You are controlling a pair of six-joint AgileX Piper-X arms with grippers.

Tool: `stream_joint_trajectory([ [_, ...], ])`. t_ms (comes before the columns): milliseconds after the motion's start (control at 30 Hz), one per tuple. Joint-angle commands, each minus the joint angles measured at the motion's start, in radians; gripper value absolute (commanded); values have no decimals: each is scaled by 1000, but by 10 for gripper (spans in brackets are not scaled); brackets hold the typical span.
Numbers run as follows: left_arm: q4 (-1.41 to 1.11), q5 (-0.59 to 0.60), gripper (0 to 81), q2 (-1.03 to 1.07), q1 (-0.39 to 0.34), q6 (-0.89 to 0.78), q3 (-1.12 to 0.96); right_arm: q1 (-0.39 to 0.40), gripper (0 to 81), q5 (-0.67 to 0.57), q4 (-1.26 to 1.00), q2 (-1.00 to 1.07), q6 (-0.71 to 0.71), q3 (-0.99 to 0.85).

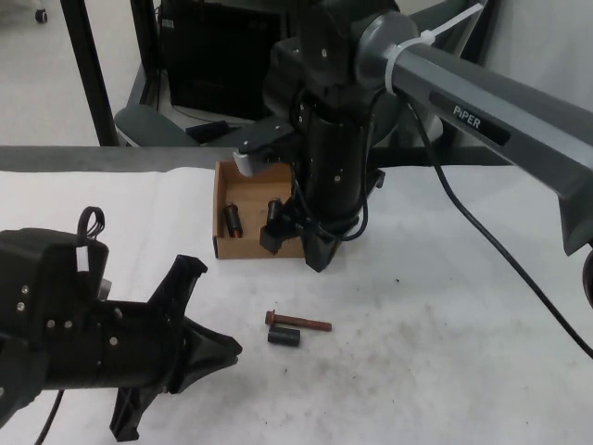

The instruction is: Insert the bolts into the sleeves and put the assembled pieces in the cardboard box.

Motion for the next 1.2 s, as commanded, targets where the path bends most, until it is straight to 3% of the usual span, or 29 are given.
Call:
stream_joint_trajectory([
  [0,-11,-15,134,3,-3,-16,-3,13,3,-6,14,-20,-7,9],
  [200,-11,-113,155,3,-3,-16,-3,17,3,-6,14,-20,-7,12],
  [300,-15,-182,155,3,-3,-32,-3,17,3,-6,14,-20,61,12],
  [400,-32,-149,155,3,-3,-116,-3,17,3,-6,14,-20,69,22],
  [567,-87,-102,146,3,-5,-65,-3,17,3,-47,14,-20,73,47],
  [767,-30,-116,8,3,-5,-55,-3,25,3,-95,14,-20,85,98],
  [1067,-27,-78,8,3,-5,-24,-3,50,3,-110,-18,-20,128,149],
  [1167,-34,-63,8,3,-5,112,-3,56,3,-110,-51,-20,137,149],
])
